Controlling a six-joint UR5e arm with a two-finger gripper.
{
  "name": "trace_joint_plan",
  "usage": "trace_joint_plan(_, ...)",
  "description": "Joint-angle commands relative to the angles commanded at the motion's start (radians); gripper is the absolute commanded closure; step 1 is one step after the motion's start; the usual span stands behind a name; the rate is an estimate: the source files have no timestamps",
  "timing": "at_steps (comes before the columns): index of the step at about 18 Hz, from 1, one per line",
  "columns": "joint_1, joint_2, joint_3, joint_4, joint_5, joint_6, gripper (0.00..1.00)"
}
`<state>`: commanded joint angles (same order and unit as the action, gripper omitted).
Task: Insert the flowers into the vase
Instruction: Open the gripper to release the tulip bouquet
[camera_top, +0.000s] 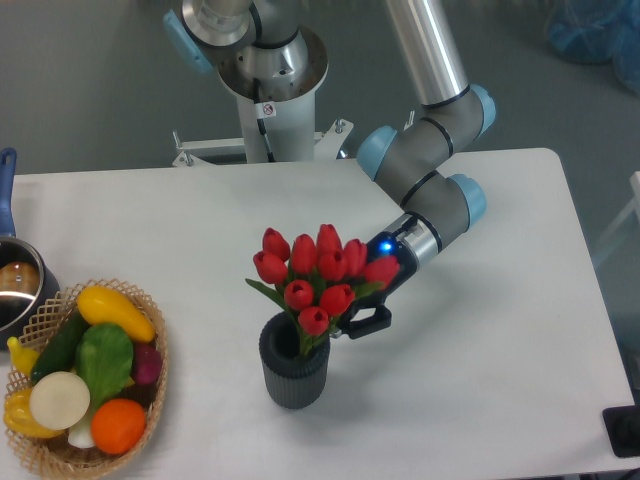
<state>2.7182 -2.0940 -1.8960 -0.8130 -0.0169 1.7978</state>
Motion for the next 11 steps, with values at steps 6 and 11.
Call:
trace_joint_plan(6,0.002,0.020,-0.015,0.000,0.000,-0.002,0.22)
trace_joint_plan(11,0.003,0.025,-0.021,0.002,0.000,0.000,0.04)
